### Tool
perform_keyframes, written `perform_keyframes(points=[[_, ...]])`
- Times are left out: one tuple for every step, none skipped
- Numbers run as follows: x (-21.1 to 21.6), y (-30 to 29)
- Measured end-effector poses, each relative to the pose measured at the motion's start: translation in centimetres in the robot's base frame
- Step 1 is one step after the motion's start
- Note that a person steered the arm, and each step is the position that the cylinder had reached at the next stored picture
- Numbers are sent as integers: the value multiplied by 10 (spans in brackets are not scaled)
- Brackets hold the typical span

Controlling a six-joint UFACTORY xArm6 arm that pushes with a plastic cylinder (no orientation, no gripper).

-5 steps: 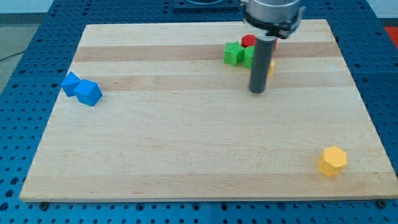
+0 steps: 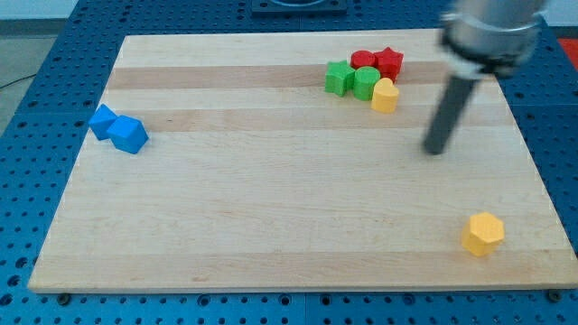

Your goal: Move your arm to the left of the green star

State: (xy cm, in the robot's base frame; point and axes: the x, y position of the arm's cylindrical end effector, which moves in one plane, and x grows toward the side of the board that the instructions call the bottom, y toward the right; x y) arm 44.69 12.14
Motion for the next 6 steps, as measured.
perform_keyframes(points=[[-53, -124], [-141, -151], [-159, -136], [-153, -109], [-153, -108], [-153, -93]])
